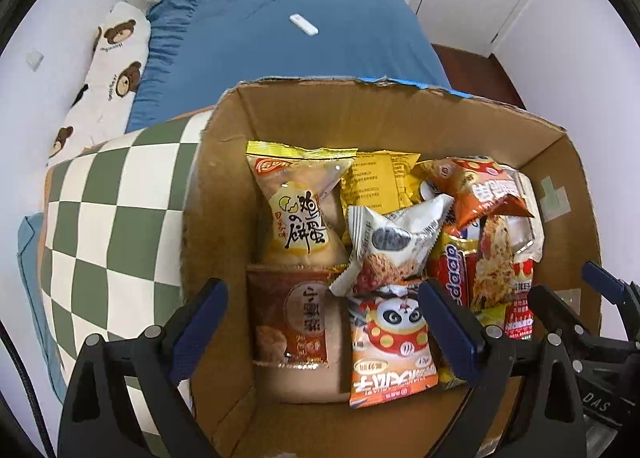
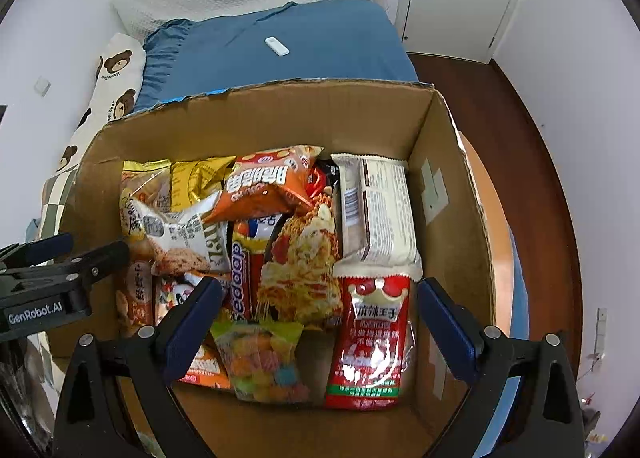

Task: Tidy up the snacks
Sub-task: 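Carry both packets into the cardboard box and release them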

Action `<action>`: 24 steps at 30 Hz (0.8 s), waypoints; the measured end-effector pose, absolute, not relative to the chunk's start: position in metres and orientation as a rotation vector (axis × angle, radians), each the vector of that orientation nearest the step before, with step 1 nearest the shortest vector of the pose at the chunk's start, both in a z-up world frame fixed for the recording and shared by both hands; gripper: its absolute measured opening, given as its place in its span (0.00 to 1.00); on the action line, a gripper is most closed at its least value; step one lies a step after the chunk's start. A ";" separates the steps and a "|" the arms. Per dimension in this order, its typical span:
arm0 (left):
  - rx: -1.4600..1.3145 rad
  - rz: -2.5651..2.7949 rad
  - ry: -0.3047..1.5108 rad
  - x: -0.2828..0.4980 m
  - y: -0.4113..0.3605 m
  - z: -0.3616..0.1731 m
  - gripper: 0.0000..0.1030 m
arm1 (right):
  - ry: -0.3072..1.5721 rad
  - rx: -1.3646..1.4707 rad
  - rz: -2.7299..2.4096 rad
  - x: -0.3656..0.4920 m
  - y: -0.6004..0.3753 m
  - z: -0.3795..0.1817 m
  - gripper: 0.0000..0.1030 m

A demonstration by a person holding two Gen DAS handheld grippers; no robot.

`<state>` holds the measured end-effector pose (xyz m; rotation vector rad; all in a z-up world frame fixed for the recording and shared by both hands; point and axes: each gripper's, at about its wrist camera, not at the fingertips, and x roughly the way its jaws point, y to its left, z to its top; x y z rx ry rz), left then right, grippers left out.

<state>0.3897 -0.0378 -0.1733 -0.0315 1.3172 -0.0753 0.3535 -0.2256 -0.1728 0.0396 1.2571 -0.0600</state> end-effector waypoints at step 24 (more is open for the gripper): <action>-0.038 -0.080 0.990 0.262 -0.039 -0.059 0.95 | 0.969 -0.016 -0.060 0.234 -0.218 -0.069 0.97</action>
